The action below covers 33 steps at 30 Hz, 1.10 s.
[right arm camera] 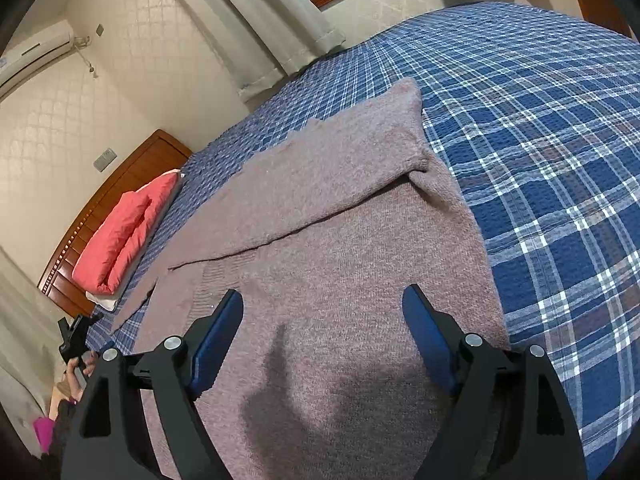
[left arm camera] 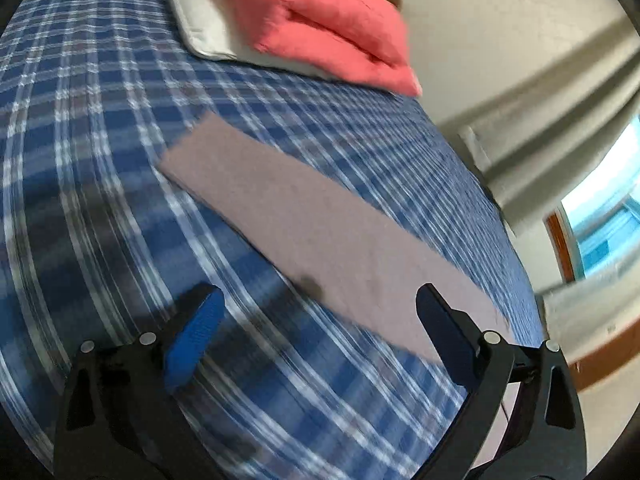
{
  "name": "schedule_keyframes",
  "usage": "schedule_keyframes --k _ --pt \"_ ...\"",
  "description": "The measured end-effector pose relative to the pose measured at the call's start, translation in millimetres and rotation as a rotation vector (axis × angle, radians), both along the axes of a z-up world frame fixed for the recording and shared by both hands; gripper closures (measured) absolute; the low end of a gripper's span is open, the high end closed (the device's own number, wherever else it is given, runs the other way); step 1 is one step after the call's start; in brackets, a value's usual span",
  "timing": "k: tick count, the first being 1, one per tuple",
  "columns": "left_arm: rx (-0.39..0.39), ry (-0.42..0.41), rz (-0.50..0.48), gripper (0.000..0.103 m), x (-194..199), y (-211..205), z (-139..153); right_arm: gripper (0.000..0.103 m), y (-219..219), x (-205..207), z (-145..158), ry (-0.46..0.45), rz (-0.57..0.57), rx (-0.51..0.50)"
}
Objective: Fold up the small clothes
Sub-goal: 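Grasp the other sleeve cuff with the left gripper and lay it across the body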
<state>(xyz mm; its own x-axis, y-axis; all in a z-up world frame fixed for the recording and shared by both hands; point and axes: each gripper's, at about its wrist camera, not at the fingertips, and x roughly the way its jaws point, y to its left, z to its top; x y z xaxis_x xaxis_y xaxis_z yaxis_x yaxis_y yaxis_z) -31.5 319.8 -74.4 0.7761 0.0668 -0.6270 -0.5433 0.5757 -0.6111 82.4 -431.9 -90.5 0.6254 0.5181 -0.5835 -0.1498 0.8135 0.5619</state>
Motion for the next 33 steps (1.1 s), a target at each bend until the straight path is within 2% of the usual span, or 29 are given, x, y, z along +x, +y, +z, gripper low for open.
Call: schedule_keyframes --k 4,10,16,20,22,26,29,33 --pt "-0.003 0.007 0.036 0.011 7.7 18.4 -2.3 0.021 0.8 -0.3 0.2 -0.001 -0.001 -0.001" --pt "-0.037 -0.009 0.095 0.033 5.6 42.9 -7.5 0.020 0.6 -0.2 0.4 -0.001 0.000 0.000" --pt "-0.031 0.010 0.133 0.061 1.9 56.1 -12.8 0.020 0.5 -0.2 0.4 -0.002 0.000 -0.001" --pt "-0.019 0.057 0.151 0.095 6.1 63.3 -16.0 0.020 0.1 0.0 0.2 -0.002 0.000 0.000" --pt "-0.014 0.064 0.153 0.098 8.1 64.1 -12.0 0.020 -0.1 0.2 0.1 -0.002 0.001 0.000" --pt "0.094 0.054 0.124 0.099 19.4 44.5 15.3 0.020 -0.2 0.4 0.6 -0.002 0.001 0.002" --pt "0.189 0.027 0.059 0.099 35.6 11.1 43.1 0.020 -0.4 0.4 0.4 -0.003 0.002 0.002" --pt "0.299 -0.022 -0.065 0.099 67.5 -56.9 78.9 0.020 -0.7 2.0 1.4 -0.004 0.003 0.009"
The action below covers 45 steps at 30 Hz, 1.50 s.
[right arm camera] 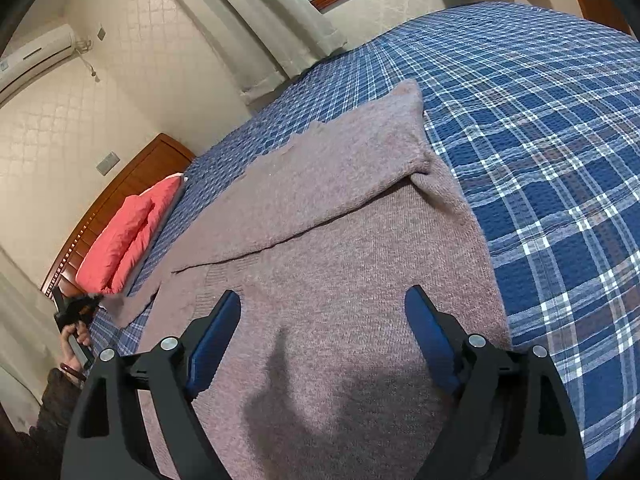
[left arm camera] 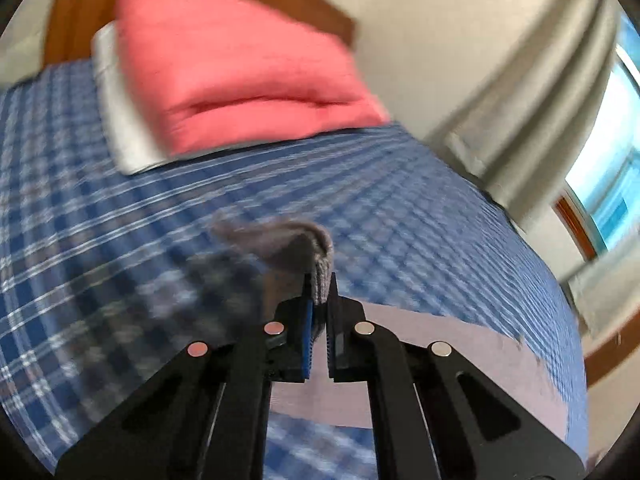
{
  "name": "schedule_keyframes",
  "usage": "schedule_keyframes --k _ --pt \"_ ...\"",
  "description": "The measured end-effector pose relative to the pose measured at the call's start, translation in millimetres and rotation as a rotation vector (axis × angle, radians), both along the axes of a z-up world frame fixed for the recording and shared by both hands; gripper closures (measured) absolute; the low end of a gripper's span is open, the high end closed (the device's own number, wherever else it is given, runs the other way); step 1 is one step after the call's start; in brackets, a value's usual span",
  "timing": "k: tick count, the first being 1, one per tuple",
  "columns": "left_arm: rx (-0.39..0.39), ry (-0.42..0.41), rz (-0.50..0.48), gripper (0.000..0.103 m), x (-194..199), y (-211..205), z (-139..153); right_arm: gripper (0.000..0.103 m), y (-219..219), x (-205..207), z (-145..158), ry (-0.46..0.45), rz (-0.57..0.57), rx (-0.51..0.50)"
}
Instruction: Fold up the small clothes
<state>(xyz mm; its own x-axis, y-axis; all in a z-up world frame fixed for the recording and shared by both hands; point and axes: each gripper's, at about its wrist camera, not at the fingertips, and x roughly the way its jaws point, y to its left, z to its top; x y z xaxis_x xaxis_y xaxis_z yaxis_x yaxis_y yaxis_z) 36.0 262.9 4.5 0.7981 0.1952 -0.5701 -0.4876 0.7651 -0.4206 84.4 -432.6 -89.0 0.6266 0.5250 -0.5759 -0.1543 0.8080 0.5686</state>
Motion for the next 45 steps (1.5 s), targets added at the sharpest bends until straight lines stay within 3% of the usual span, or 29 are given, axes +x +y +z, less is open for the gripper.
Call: schedule_keyframes --k 8,15,20,24,34,37,38,40,42,43,44,45 --pt "0.125 -0.015 -0.255 0.099 65.7 -148.4 31.9 0.020 2.4 -0.4 1.4 -0.007 -0.005 0.023" --pt "0.153 -0.014 -0.470 0.099 108.4 -282.6 33.3 0.020 2.8 -2.5 0.8 -0.014 -0.009 0.051" --pt "0.208 0.011 -0.600 0.099 129.3 -375.2 20.1 0.020 3.4 -4.2 -0.6 -0.018 -0.012 0.067" --pt "0.215 0.052 -0.669 0.099 141.4 -426.6 -1.9 0.020 4.0 -5.0 -1.0 -0.020 -0.013 0.074" --pt "0.224 0.162 -0.792 0.099 155.8 -499.0 -59.2 0.020 3.4 -12.7 -3.2 -0.025 -0.021 0.092" --pt "0.183 0.205 -0.855 0.094 159.5 -509.8 -74.9 0.020 2.6 -13.1 -4.1 -0.024 -0.020 0.095" --pt "0.160 0.226 -0.888 0.087 159.3 -513.3 -81.0 0.020 1.5 -13.1 -4.1 -0.024 -0.020 0.095" --pt "0.158 0.233 -0.924 0.082 154.2 -518.6 -84.4 0.020 1.4 -12.9 -4.1 -0.024 -0.020 0.095" --pt "0.208 0.215 -0.933 0.075 141.5 -519.5 -79.8 0.020 1.2 -12.7 -4.0 -0.024 -0.020 0.095" --pt "0.226 0.197 -0.931 0.069 133.2 -516.4 -75.3 0.020 1.2 -12.8 -4.1 -0.023 -0.020 0.095" --pt "0.232 0.183 -0.925 0.056 127.6 -512.1 -71.3 0.020 1.0 -12.6 -4.1 -0.024 -0.020 0.094" --pt "0.229 0.156 -0.911 0.052 118.1 -501.7 -65.3 0.020 0.6 -12.3 -4.1 -0.023 -0.020 0.094"
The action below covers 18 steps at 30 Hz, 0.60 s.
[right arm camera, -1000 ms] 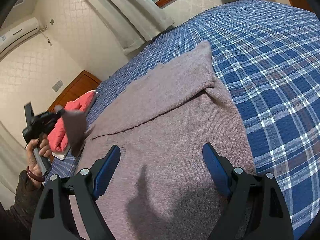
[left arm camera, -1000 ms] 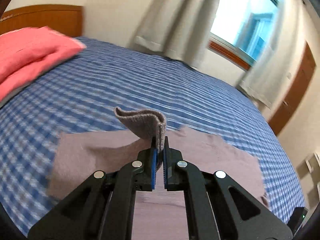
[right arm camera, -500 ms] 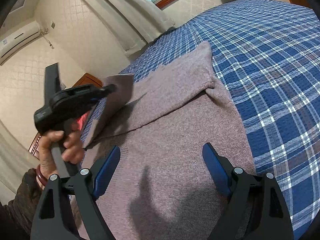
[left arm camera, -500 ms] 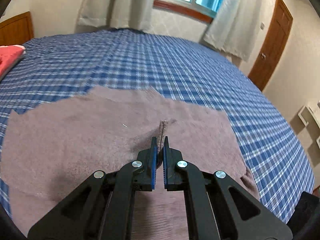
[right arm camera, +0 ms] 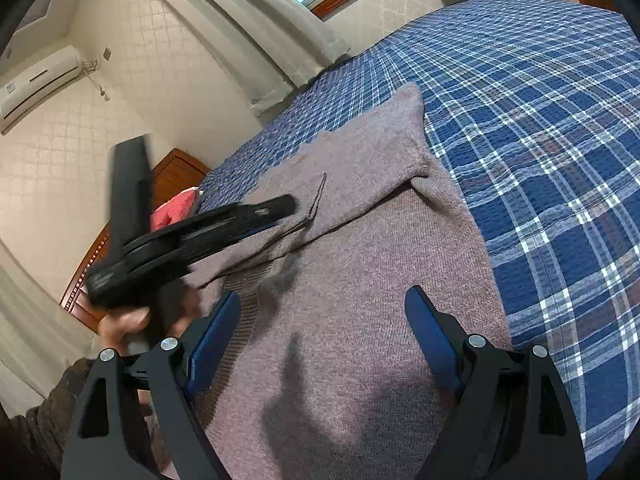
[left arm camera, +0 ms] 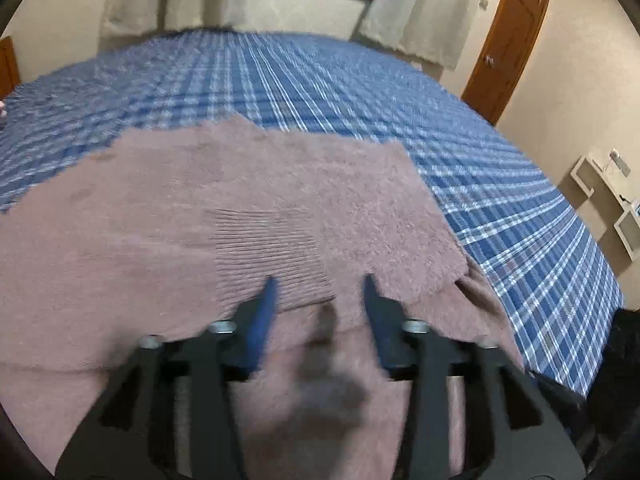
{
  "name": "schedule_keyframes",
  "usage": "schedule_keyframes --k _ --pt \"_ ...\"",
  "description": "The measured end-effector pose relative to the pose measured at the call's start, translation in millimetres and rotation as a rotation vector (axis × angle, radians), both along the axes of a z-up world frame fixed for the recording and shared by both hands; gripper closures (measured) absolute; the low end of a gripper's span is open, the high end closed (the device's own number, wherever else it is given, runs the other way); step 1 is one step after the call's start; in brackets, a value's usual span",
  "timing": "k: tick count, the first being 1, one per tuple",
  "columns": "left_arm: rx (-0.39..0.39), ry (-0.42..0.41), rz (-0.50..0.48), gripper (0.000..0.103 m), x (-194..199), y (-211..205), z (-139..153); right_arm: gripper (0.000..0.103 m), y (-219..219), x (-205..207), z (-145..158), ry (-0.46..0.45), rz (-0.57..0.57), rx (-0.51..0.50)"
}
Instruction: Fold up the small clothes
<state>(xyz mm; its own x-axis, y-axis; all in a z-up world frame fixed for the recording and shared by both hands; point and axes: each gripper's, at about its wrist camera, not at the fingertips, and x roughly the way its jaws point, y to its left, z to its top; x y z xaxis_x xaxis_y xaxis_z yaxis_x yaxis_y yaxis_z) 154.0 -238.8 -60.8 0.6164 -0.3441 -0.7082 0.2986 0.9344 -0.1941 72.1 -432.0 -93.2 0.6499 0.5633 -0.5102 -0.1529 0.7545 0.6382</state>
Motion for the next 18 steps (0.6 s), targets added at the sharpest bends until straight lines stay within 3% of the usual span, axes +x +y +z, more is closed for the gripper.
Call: schedule_keyframes --k 5,12,18 --pt "-0.042 -0.005 0.125 0.052 -30.3 74.8 12.0 0.020 -0.4 0.2 0.3 0.004 0.001 -0.001" --pt "-0.056 0.039 0.361 0.052 -66.8 203.4 -6.3 0.020 1.8 4.2 11.7 0.066 -0.013 -0.032" --pt "-0.080 0.052 0.465 0.052 -79.7 256.8 -16.3 0.020 25.9 28.4 50.7 0.059 0.031 -0.017"
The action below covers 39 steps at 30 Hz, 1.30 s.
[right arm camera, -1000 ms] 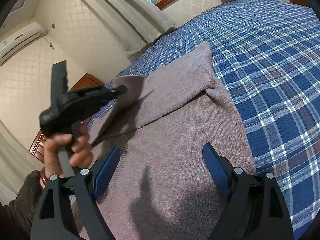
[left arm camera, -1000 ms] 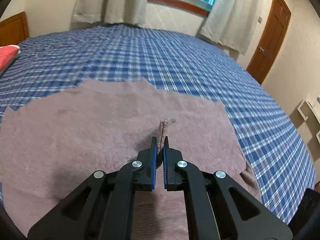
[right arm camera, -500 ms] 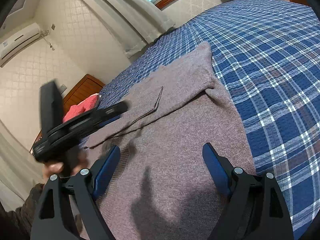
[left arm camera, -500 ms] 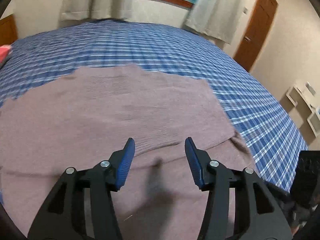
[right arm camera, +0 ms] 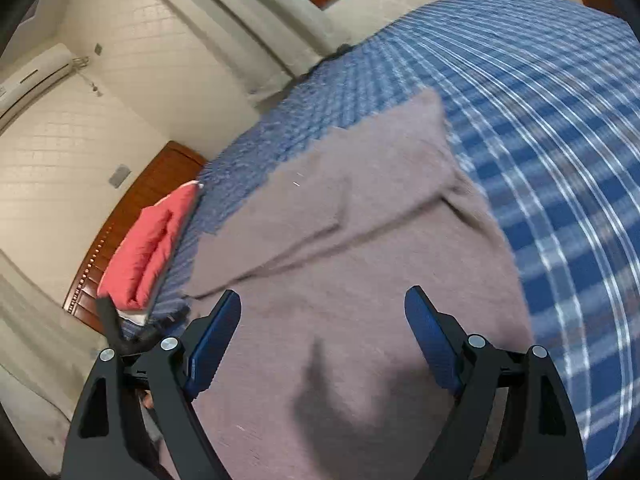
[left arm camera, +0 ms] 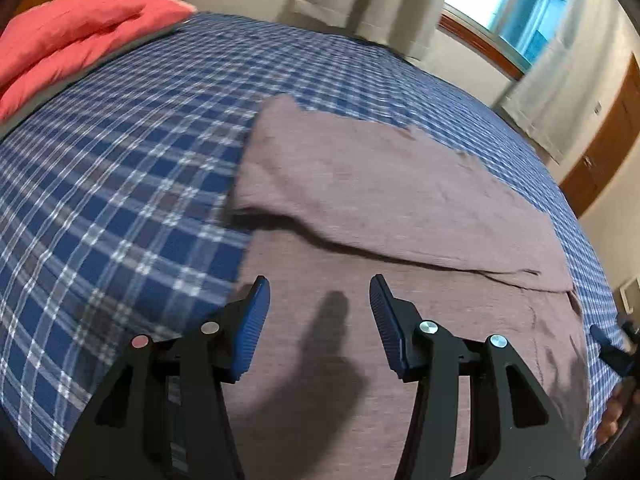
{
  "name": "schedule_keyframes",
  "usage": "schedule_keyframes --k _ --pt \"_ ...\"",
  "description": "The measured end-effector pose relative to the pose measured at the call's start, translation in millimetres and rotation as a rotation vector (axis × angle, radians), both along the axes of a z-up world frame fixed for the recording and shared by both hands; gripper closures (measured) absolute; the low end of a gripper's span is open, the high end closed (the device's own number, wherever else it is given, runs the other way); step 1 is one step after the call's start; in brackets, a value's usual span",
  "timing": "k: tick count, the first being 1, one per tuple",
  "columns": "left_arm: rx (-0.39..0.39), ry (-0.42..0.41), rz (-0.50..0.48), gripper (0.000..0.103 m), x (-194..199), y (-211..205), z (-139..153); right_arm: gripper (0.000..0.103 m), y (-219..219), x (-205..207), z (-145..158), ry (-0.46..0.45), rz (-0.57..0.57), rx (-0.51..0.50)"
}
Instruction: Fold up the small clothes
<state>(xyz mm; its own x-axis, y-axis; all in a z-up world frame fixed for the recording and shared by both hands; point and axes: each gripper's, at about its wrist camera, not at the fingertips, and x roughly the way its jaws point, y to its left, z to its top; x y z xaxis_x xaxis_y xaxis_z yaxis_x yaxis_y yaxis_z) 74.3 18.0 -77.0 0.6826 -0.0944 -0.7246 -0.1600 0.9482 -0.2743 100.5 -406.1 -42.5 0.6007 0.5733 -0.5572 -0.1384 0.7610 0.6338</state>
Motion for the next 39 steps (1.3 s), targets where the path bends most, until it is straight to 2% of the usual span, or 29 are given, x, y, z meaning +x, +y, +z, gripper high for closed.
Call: schedule_keyframes --k 2,6,10,13,14,15,16,17,18,21,26,31,36,39 --pt "0.000 0.003 0.011 0.052 -1.0 5.6 -3.9 0.023 10.9 21.4 5.0 0.001 0.012 -0.025" --pt "0.017 -0.008 0.016 0.052 -4.9 5.8 -8.6 0.044 26.6 78.0 -14.3 0.110 -0.006 -0.035" --pt "0.026 -0.011 0.013 0.052 -5.2 1.8 -9.2 0.044 42.1 110.2 -33.5 0.165 -0.025 -0.086" --pt "-0.004 -0.019 0.018 0.052 -7.0 5.1 -11.2 0.045 50.4 121.2 -49.9 0.207 -0.024 -0.040" --pt "-0.010 -0.021 0.018 0.052 -7.4 5.8 -12.0 0.051 52.5 122.8 -50.1 0.202 -0.025 -0.039" --pt "-0.013 -0.023 0.018 0.052 -8.2 5.9 -12.3 0.063 55.7 124.4 -50.6 0.204 -0.009 -0.028" --pt "-0.014 -0.024 0.018 0.052 -8.3 5.7 -12.4 0.068 58.6 125.7 -52.3 0.213 0.018 0.005" --pt "-0.013 -0.024 0.018 0.052 -8.1 5.5 -12.3 0.086 59.1 126.1 -53.1 0.217 0.033 0.026" --pt "-0.014 -0.024 0.018 0.052 -8.2 5.7 -12.2 0.097 59.5 126.1 -52.6 0.216 0.040 0.031" --pt "-0.022 -0.026 0.019 0.052 -8.3 6.5 -12.2 0.098 52.0 115.0 -35.4 0.143 0.024 0.006" --pt "-0.053 -0.031 0.023 0.052 -8.6 10.5 -13.0 0.098 25.5 102.9 -22.3 0.105 -0.047 -0.029" --pt "-0.063 -0.034 0.024 0.052 -8.1 12.9 -13.8 0.098 -0.1 105.0 -34.6 0.138 -0.106 -0.074" --pt "-0.093 -0.040 0.026 0.052 -8.1 17.9 -14.8 0.098 -6.5 105.9 -48.0 0.155 -0.121 -0.140" --pt "-0.109 -0.044 0.027 0.052 -9.1 20.5 -15.9 0.098 -9.8 103.9 -54.4 0.151 -0.125 -0.120"
